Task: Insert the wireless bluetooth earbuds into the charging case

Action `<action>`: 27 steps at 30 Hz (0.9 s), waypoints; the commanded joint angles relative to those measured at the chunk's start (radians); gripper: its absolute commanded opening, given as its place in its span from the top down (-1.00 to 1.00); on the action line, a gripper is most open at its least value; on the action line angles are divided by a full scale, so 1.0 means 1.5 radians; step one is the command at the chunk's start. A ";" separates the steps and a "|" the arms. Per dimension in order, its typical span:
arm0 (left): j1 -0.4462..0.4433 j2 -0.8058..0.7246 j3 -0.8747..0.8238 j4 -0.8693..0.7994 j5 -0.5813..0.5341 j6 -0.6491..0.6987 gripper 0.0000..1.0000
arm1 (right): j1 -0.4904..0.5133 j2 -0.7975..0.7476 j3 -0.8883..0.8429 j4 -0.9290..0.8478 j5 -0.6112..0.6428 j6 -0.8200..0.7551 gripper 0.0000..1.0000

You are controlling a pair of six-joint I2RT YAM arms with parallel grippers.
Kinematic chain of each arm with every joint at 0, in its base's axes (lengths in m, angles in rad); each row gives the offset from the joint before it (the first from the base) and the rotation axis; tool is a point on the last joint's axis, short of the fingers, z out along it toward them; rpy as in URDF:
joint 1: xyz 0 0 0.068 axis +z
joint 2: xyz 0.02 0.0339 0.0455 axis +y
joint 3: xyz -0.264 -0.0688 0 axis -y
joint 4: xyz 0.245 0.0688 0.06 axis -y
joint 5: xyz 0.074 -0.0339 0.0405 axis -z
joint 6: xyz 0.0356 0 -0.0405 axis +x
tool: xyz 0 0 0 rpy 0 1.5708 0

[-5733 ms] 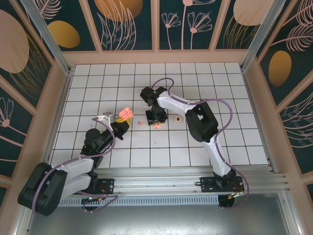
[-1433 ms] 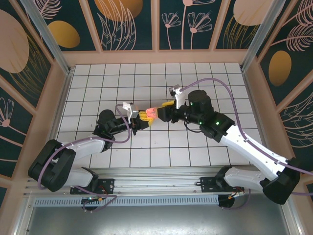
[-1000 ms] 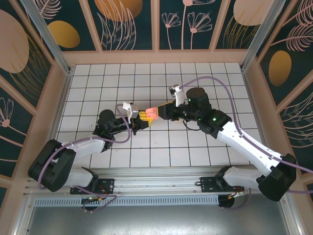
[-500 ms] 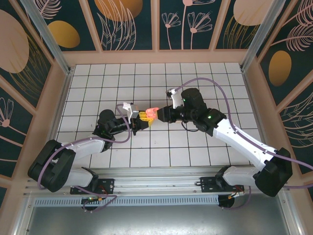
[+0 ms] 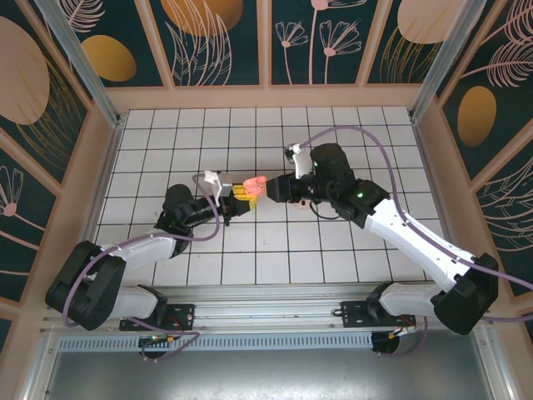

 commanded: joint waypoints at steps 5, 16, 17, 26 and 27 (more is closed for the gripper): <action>0.097 0.003 0.003 -0.008 -0.062 -0.087 0.76 | 0.007 0.042 0.106 -0.133 0.093 -0.010 0.08; 0.215 -0.013 -0.043 -0.046 -0.151 -0.188 0.76 | 0.037 0.257 0.245 -0.286 0.113 -0.063 0.07; 0.224 -0.015 -0.046 -0.050 -0.153 -0.194 0.76 | 0.036 0.274 0.252 -0.286 0.106 -0.077 0.06; 0.287 -0.041 -0.072 -0.089 -0.197 -0.226 0.75 | 0.037 0.479 0.364 -0.270 0.034 -0.147 0.05; 0.290 -0.043 -0.073 -0.093 -0.200 -0.226 0.75 | 0.037 0.501 0.378 -0.268 0.028 -0.149 0.05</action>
